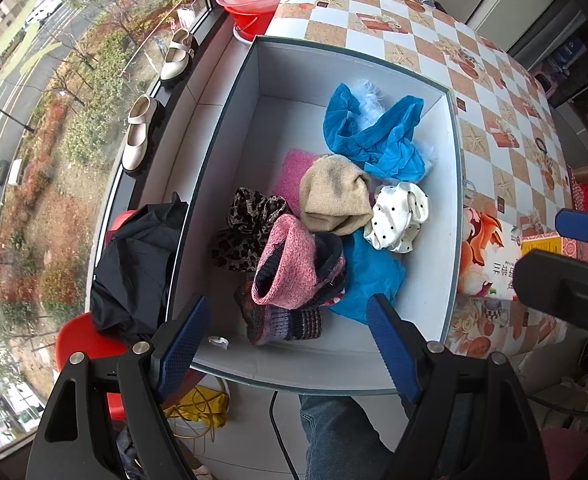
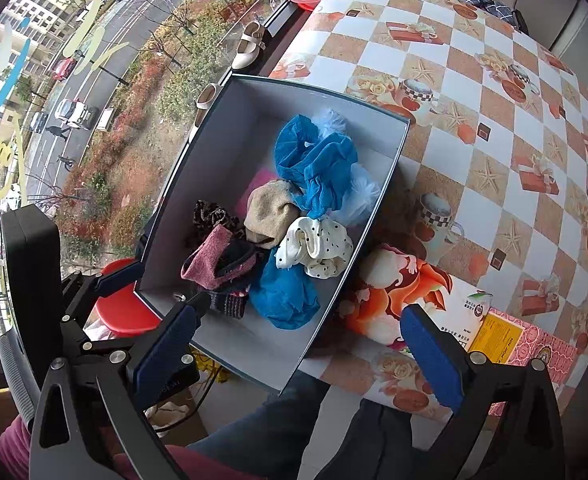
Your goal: Organize soft objects
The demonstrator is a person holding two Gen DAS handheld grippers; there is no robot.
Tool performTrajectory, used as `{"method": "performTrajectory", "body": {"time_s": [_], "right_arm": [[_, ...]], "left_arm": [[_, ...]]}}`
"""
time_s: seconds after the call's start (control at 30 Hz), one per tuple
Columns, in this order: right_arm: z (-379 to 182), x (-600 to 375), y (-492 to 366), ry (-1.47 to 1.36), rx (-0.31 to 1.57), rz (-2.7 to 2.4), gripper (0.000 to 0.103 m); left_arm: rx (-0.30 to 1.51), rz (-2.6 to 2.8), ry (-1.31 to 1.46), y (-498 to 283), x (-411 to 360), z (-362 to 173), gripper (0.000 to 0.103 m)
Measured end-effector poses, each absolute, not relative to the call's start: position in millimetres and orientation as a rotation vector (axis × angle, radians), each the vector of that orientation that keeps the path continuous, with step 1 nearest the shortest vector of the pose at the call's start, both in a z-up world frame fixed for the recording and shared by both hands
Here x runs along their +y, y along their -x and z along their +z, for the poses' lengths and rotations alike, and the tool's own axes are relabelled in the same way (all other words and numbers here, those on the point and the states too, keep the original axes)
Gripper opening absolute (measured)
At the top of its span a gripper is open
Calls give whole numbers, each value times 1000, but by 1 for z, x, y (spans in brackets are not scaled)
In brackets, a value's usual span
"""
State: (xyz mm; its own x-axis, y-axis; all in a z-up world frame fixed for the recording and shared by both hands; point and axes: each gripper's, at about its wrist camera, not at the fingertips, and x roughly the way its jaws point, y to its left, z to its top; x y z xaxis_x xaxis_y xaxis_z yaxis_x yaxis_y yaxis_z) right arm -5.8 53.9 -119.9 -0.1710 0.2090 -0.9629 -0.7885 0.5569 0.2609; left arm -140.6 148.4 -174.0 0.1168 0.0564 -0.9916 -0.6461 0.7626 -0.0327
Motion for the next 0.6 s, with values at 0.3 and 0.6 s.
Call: {"method": "performTrajectory", "body": {"time_s": [0.3,0.6], "right_arm": [[-117,55,9,519,1479,941,103],[-115,56,11,513,1474,939,103]], "left_arm": [[1362,538,506,143,146,-169,83],[1339,512,487,146,146,-165,84]]}}
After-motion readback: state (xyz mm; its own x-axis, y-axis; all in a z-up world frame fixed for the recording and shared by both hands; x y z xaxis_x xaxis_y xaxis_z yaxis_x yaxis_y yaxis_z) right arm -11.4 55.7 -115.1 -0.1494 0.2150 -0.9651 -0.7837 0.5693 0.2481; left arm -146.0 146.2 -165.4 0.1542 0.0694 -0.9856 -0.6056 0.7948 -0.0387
